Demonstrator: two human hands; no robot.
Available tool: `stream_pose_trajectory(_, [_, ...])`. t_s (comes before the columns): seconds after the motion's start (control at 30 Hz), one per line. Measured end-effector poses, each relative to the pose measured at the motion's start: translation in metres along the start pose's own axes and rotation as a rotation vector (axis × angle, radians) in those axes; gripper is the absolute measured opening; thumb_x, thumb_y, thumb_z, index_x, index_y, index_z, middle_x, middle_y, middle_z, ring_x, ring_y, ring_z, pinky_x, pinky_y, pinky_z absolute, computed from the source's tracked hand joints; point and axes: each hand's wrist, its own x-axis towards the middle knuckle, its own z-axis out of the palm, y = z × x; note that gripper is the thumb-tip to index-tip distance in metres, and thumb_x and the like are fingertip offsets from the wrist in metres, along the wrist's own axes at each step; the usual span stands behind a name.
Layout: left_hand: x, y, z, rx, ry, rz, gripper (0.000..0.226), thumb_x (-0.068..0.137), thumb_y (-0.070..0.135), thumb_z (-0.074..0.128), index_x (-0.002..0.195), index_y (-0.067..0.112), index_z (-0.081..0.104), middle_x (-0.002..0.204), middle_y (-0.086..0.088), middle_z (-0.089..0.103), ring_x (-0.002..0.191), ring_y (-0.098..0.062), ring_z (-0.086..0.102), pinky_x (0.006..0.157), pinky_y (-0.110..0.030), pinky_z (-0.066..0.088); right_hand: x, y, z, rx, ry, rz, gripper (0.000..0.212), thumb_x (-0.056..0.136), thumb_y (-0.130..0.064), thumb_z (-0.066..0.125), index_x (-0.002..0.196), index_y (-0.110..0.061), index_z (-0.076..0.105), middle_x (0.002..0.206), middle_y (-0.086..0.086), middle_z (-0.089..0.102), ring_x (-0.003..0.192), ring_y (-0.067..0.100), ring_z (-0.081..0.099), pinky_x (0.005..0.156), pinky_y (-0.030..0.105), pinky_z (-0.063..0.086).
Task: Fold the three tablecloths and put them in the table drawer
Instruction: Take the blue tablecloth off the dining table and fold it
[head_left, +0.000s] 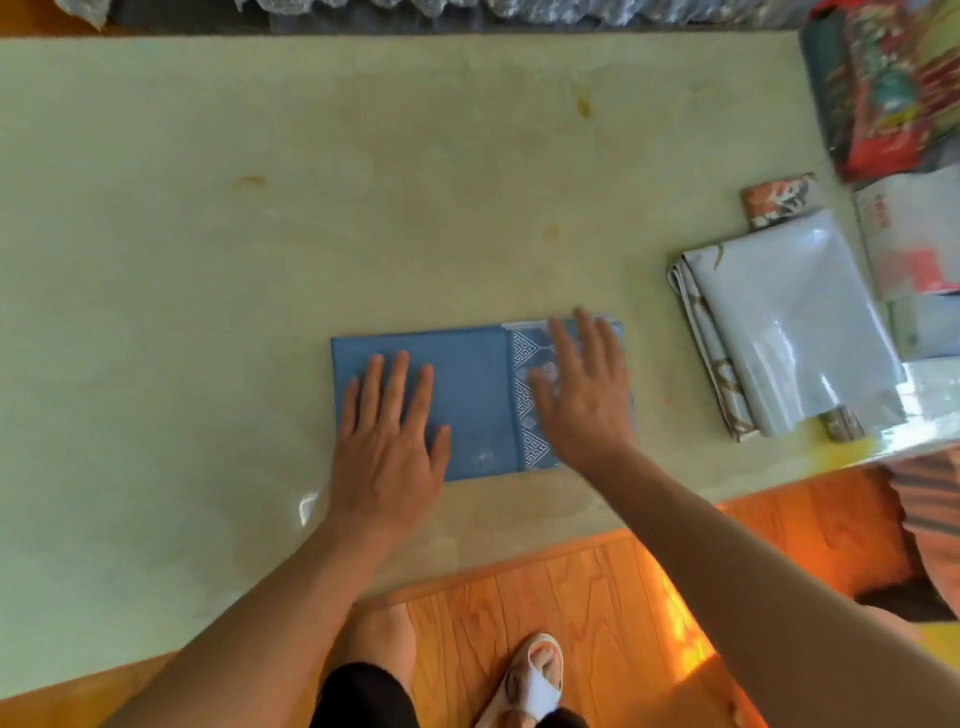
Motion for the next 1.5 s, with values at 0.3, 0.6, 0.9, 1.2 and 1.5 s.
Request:
stream_pose_trajectory(0.3, [0.011, -0.001, 0.044, 0.234, 0.118, -0.103, 0.072, 0.1, 0.054, 0.025, 0.162, 0.016, 0.022, 0.169, -0.012, 0.018, 0.156, -0.032, 0.013, 0.127, -0.05, 0.01, -0.001, 0.025, 0.049, -0.165, -0.1, -0.061, 0.072, 0.1, -0.066, 0.013, 0.161, -0.03, 0.004, 0.169, 0.0, -0.007, 0.154, 0.026, -0.014, 0.124, 0.051, -0.008])
stream_pose_trajectory(0.6, [0.008, 0.004, 0.045, 0.238, 0.151, -0.124, 0.072, 0.099, 0.055, 0.016, 0.163, 0.021, 0.017, 0.17, -0.007, 0.011, 0.158, -0.026, 0.006, 0.127, -0.047, 0.006, 0.004, -0.055, 0.071, -0.097, 0.032, -0.307, 0.064, 0.103, -0.05, 0.026, 0.16, -0.02, 0.022, 0.168, 0.008, 0.008, 0.155, 0.034, 0.0, 0.124, 0.053, 0.003])
stream_pose_trajectory(0.9, [0.007, 0.001, 0.046, 0.197, 0.11, -0.158, 0.072, 0.098, 0.059, 0.022, 0.163, 0.028, 0.013, 0.171, 0.001, 0.006, 0.158, -0.021, 0.002, 0.128, -0.043, 0.002, 0.004, 0.05, 0.068, -0.169, 0.08, -0.132, 0.075, 0.098, -0.065, 0.015, 0.161, -0.025, 0.008, 0.169, 0.0, 0.0, 0.155, 0.022, -0.003, 0.125, 0.045, 0.0])
stream_pose_trajectory(1.2, [0.046, 0.044, 0.045, 0.288, 0.144, -0.067, 0.058, 0.103, 0.046, 0.025, 0.16, 0.039, 0.015, 0.171, 0.001, 0.006, 0.156, -0.031, 0.004, 0.123, -0.059, 0.004, 0.009, 0.003, 0.073, -0.238, 0.139, -0.278, 0.058, 0.104, -0.039, 0.02, 0.159, -0.021, 0.018, 0.167, 0.003, 0.013, 0.153, 0.029, 0.011, 0.122, 0.05, 0.013])
stream_pose_trajectory(1.5, [-0.005, -0.025, 0.035, 0.27, 0.278, -0.403, 0.069, 0.103, 0.06, 0.015, 0.163, 0.025, 0.012, 0.171, -0.001, -0.001, 0.157, -0.029, -0.007, 0.125, -0.053, -0.001, -0.003, 0.105, 0.049, -0.269, 0.175, 0.138, 0.068, 0.1, -0.057, 0.013, 0.158, -0.023, 0.02, 0.166, 0.003, 0.017, 0.153, 0.035, 0.006, 0.121, 0.054, 0.002])
